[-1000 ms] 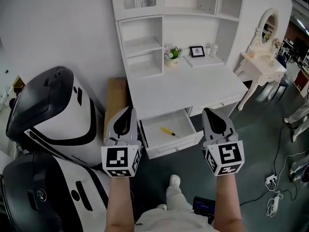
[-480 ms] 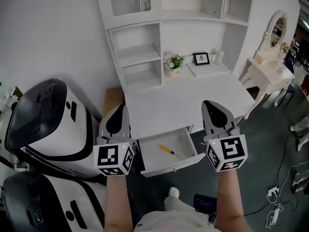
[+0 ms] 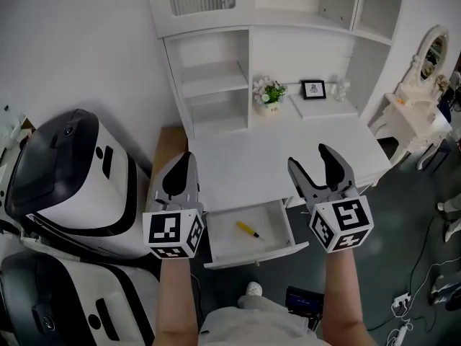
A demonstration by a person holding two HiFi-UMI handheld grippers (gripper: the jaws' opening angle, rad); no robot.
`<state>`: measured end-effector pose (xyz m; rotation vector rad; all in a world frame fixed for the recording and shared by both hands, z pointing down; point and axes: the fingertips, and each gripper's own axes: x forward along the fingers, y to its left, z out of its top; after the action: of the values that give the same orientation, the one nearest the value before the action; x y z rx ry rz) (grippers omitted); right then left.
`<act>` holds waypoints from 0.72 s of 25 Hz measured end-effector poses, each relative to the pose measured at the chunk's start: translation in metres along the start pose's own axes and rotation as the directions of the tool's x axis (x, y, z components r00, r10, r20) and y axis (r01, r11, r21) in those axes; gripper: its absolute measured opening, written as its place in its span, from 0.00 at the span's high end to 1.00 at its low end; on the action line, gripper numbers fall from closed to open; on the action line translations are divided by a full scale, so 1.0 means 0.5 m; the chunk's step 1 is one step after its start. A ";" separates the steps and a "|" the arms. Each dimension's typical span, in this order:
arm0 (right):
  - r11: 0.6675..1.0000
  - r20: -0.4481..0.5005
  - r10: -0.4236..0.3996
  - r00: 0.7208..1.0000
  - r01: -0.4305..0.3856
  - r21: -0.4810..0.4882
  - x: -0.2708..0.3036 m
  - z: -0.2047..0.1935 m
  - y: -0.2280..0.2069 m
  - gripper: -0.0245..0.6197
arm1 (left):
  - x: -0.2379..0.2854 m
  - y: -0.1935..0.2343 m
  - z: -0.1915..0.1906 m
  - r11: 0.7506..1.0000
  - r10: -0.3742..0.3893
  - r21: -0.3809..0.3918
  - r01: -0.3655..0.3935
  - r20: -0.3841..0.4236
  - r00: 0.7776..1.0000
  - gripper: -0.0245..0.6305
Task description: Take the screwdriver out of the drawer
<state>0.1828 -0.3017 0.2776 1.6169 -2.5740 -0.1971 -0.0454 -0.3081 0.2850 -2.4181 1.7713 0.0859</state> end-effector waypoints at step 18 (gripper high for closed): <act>0.996 -0.219 0.073 0.973 -0.059 0.071 0.116 -0.173 0.090 0.53 | 0.016 0.101 -0.132 0.999 0.008 -0.032 -0.012 -0.139 0.990 0.95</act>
<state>0.1304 -0.3397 0.3707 1.4757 -2.4816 0.0687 -0.0937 -0.3401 0.3450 -2.4938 1.8528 -0.0542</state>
